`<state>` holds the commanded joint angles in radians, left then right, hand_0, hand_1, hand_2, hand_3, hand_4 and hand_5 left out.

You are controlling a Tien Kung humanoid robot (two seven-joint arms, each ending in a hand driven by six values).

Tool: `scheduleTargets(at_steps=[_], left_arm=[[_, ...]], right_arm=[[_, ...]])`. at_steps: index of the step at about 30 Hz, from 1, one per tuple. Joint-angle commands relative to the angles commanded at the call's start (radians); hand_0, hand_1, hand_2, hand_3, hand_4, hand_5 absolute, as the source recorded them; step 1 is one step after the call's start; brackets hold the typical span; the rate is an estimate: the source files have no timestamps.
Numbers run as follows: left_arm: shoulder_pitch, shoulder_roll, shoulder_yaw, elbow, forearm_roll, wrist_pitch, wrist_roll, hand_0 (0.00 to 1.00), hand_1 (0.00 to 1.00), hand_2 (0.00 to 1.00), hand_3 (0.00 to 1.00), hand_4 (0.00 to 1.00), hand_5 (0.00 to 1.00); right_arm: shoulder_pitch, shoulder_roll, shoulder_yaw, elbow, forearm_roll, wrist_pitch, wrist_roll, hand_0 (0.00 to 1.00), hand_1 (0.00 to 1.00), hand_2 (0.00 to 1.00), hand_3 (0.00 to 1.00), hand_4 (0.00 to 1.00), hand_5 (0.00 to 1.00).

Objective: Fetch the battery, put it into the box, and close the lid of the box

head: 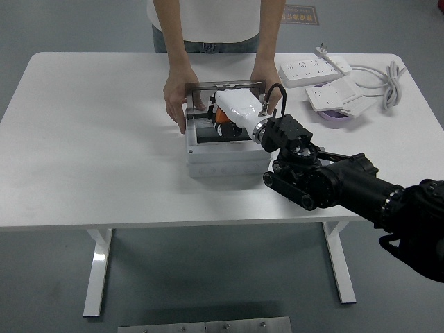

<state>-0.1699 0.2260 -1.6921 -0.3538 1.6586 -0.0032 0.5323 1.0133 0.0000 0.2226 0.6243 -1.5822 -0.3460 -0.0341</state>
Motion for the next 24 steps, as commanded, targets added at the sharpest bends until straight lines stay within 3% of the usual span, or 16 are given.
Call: scheduleTargets(at_steps=[1, 6, 7, 12, 13, 24], left_arm=[[0.000, 0.000, 0.000, 0.000, 0.000, 0.000, 0.001, 0.528, 0.733, 0.637, 0.540, 0.254, 0.002], [0.001, -0.001, 0.000, -0.001, 0.000, 0.000, 0.001, 0.528, 0.733, 0.637, 0.540, 0.254, 0.002], [0.001, -0.001, 0.000, -0.001, 0.001, 0.000, 0.002, 0.528, 0.733, 0.637, 0.540, 0.254, 0.002], [0.002, -0.002, -0.001, -0.001, 0.002, 0.000, 0.003, 0.528, 0.733, 0.637, 0.540, 0.254, 0.002], [0.001, -0.002, -0.001, -0.001, 0.002, 0.000, 0.002, 0.528, 0.733, 0.638, 0.540, 0.254, 0.002], [0.001, -0.003, -0.001, -0.002, 0.005, 0.000, 0.004, 0.528, 0.733, 0.636, 0.540, 0.249, 0.002]], right_arm=[[0.000, 0.000, 0.001, 0.000, 0.000, 0.000, 0.001, 0.381, 0.298, 0.413, 0.493, 0.441, 0.002], [0.000, 0.000, 0.003, 0.002, 0.006, -0.001, 0.006, 0.381, 0.298, 0.413, 0.493, 0.441, 0.002], [0.000, 0.000, 0.003, 0.001, 0.008, -0.001, 0.006, 0.425, 0.366, 0.471, 0.582, 0.547, 0.106], [0.000, 0.000, 0.003, 0.000, 0.021, 0.000, 0.013, 0.425, 0.366, 0.471, 0.582, 0.547, 0.106], [0.000, 0.000, 0.004, 0.000, 0.024, 0.000, 0.014, 0.438, 0.397, 0.491, 0.593, 0.601, 0.226], [0.000, 0.000, 0.008, 0.000, 0.046, -0.001, 0.016, 0.455, 0.394, 0.487, 0.588, 0.647, 0.274]])
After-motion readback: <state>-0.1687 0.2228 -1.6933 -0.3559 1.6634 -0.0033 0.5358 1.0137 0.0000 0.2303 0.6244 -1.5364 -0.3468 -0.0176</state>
